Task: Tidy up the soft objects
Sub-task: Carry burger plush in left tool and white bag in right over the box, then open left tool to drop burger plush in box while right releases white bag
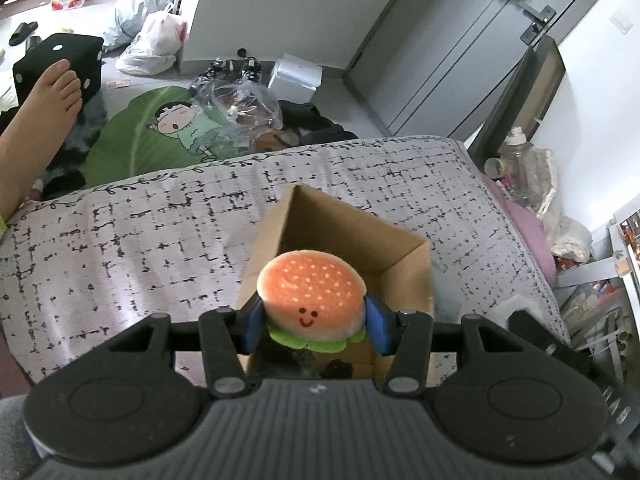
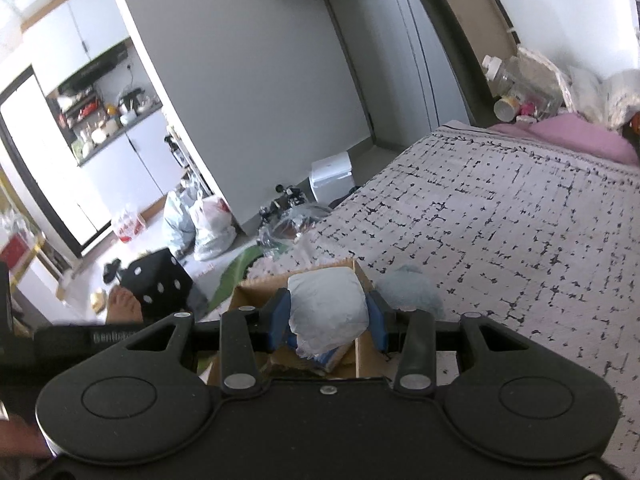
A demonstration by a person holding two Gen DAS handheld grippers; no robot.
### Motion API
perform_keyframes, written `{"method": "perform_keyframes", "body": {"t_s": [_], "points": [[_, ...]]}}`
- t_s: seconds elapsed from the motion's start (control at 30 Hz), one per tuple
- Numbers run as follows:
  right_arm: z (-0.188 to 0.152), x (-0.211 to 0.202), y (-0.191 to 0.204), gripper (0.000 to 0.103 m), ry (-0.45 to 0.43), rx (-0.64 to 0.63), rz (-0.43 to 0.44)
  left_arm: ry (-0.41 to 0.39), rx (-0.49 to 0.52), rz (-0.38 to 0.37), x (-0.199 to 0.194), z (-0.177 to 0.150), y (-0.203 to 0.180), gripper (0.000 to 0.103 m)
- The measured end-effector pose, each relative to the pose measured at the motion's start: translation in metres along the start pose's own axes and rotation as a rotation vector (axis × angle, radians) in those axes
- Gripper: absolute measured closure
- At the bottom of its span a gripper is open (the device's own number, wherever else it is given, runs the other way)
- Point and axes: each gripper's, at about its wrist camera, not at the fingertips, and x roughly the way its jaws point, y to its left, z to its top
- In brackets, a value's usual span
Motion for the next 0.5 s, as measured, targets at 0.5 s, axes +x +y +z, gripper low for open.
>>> {"method": "perform_keyframes", "body": {"t_s": [0.5], "points": [[-0.017, 0.05, 0.014, 0.061, 0.141, -0.021, 0.04, 0.039, -0.007, 0.007, 0.02, 0.009, 0.006, 0.052]]}}
